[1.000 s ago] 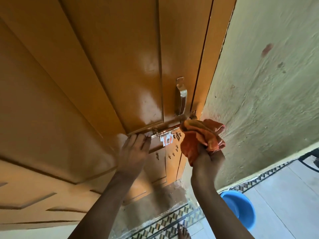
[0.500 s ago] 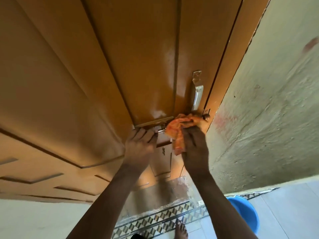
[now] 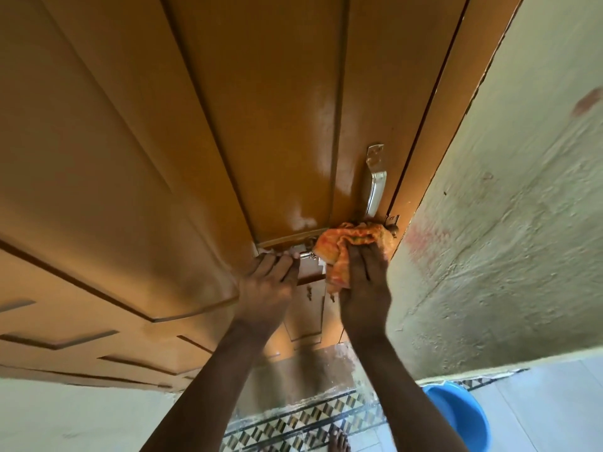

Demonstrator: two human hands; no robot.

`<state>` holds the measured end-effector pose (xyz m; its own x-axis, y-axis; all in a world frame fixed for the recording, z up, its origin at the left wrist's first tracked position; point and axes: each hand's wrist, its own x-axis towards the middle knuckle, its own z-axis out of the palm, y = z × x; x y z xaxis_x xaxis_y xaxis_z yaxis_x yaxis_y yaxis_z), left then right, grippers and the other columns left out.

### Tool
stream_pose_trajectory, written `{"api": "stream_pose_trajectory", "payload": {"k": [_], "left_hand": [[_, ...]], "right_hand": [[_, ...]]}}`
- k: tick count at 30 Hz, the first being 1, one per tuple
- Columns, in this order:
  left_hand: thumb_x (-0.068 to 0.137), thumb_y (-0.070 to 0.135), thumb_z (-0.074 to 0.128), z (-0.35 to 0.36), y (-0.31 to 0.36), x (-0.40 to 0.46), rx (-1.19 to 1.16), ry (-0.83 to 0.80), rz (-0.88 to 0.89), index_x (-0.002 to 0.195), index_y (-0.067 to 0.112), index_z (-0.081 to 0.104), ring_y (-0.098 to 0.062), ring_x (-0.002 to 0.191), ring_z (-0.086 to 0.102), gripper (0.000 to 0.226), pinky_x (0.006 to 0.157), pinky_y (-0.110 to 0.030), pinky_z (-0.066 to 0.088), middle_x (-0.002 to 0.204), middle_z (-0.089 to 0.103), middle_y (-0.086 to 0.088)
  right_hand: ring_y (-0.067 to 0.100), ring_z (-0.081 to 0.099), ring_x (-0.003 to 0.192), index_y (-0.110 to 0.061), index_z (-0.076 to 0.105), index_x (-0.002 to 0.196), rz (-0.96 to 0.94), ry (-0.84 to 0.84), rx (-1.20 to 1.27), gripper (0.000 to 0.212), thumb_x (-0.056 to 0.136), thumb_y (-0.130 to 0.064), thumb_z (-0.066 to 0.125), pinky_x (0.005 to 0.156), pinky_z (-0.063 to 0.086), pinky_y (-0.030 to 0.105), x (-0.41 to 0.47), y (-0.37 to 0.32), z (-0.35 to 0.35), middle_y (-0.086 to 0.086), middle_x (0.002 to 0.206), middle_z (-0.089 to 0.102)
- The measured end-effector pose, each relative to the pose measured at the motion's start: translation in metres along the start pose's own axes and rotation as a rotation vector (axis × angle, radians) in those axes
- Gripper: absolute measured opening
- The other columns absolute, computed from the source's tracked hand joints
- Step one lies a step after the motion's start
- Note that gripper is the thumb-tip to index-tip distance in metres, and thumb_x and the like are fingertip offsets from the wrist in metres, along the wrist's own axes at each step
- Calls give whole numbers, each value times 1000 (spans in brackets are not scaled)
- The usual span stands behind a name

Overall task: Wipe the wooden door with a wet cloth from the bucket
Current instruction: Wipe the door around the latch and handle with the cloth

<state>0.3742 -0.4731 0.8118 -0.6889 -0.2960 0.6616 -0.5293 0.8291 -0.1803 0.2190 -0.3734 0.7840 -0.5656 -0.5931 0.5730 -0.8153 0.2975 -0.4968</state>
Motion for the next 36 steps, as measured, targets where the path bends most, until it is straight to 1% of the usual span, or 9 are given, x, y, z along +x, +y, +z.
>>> {"api": "stream_pose_trajectory", "payload": {"k": [4,8,10,14,17,22,28,31,36], "left_hand": [[96,11,64,-2,3,5,-33,25,-15,97,7,83,-29,84,71,20,73,-39,59,99,77,-9],[85,7,79,3,2,3,-10,28,-36,94,9,84,-27,85,72,11,72,-37,58,96,77,-6],[85,5,79,6,2,1,-3,52,-42,99,9,84,-27,86,72,15,74,-37,57,98,77,-6],[91,7,71,7,4,1,-17,77,-79,98,9,84,-27,86,72,15,74,-38,55,98,77,-7],[92,10,76,8,4,1,-57,76,-85,94,10,83,-28,84,72,7,74,-38,58,96,76,-7],[86,5,78,11,3,-4,-55,73,-74,100,8,84,-27,89,73,16,76,-39,61,99,78,-8],[89,3,76,13,1,-1,-21,72,-85,99,10,83,-26,83,70,14,73,-38,56,97,77,-5],[91,9,75,13,0,1,-49,55,-83,94,11,82,-28,81,70,8,71,-38,55,95,77,-6],[91,5,74,10,1,0,-32,55,-79,101,9,84,-27,83,72,15,71,-37,57,98,78,-6]], "right_hand": [[42,35,144,-7,44,147,28,-96,92,55,92,-13,48,104,41,45,-16,-40,18,19,147,50],[42,44,138,-5,52,142,-223,-156,-62,59,86,-11,67,100,52,58,-8,5,-13,21,143,55],[41,47,138,-3,54,142,-158,-135,-124,56,90,-18,66,99,53,57,-4,21,-23,21,146,54],[37,23,149,-8,35,152,8,-115,-35,59,96,-15,52,81,60,48,-9,-11,6,16,159,36],[36,23,150,-9,34,152,-57,-145,-10,60,93,-14,41,89,58,47,-15,-29,19,16,158,39],[40,37,143,-9,44,148,-259,-181,-217,68,85,-12,69,99,53,55,-6,26,-10,20,151,48],[50,31,145,-6,41,151,121,-94,-6,57,97,-23,43,93,55,55,-10,-7,5,25,158,35],[43,23,149,-3,40,150,-1,-117,83,57,95,-13,51,103,50,50,-20,-35,23,22,156,40],[34,30,147,-10,42,146,-324,-143,-162,68,87,-14,73,99,54,53,-3,36,-7,19,150,49]]}}
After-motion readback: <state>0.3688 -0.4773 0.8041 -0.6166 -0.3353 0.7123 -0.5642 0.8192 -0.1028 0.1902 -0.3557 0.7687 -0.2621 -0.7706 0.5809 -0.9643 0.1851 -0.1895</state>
